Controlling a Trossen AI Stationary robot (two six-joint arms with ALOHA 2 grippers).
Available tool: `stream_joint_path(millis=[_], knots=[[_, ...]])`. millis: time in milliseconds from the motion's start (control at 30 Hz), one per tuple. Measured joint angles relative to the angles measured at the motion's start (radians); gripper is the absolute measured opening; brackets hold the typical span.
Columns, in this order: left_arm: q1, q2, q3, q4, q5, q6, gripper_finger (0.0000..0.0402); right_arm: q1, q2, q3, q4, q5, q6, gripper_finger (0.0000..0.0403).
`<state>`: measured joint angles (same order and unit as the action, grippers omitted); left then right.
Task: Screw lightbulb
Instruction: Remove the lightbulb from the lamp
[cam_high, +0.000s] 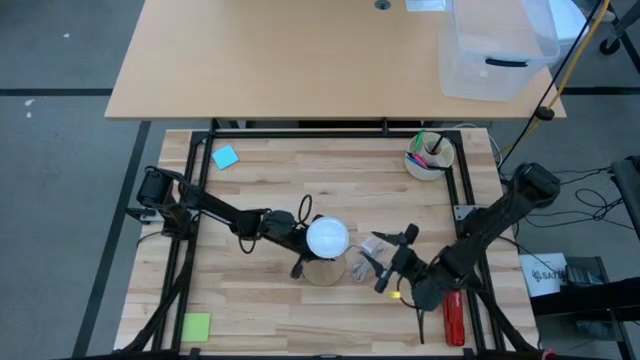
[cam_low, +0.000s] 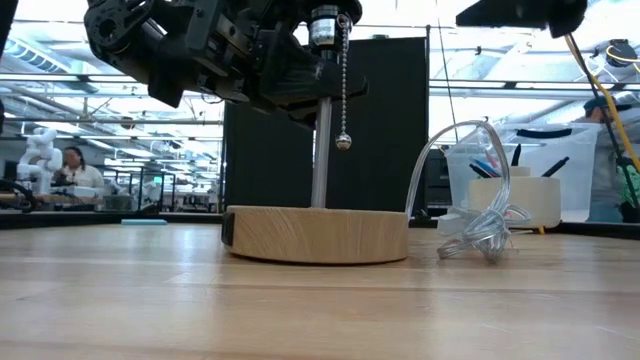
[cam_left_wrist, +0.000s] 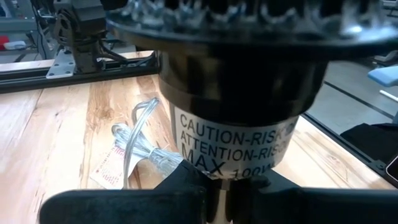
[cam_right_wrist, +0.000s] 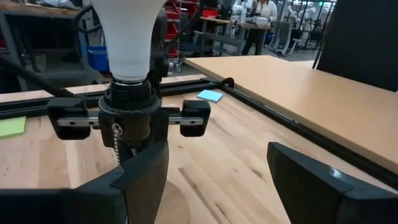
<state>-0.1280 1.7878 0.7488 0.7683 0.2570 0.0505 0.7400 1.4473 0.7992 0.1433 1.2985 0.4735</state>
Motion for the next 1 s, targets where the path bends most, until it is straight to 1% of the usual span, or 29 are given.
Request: stream_joint_path(millis=[67,133,233,400,500,567,633,767,1000], knots=[[0.0,0.0,0.0,0.0,-0.005,0.0,0.0028,-0.017,0.029,-0.001,0.069,-0.024,-0.045,0.0267],[0.0,0.0,0.0,0.001,-0.027,-0.002,0.0028,-0.036,0.066,-0.001,0.17,-0.045,-0.125,0.0267],[0.0,0.0,0.001,0.002,-0.066,-0.013,0.0028,-0.064,0.119,-0.001,0.374,-0.083,-0.288,0.0267],[0.0,0.0,0.001,0.004,-0.12,-0.032,0.0028,-0.105,0.186,-0.001,0.76,-0.2,-0.575,0.0267],[0.0,0.0,0.001,0.004,-0.141,-0.044,0.0028,-0.129,0.213,0.0,0.914,-0.227,-0.651,0.0267],[0.0,0.0,0.001,0.004,-0.168,-0.05,0.0028,-0.149,0.221,0.0,0.937,-0.228,-0.647,0.0267],[0.0,0.0,0.001,0.004,-0.192,-0.062,0.0028,-0.169,0.225,0.0,0.936,-0.241,-0.607,0.0267],[0.0,0.0,0.001,0.004,-0.231,-0.071,0.0028,-0.213,0.228,0.0,0.936,-0.36,-0.519,0.0267],[0.001,0.0,0.001,0.004,-0.309,-0.098,0.0028,-0.272,0.228,0.004,0.93,-0.36,-0.496,0.0267]])
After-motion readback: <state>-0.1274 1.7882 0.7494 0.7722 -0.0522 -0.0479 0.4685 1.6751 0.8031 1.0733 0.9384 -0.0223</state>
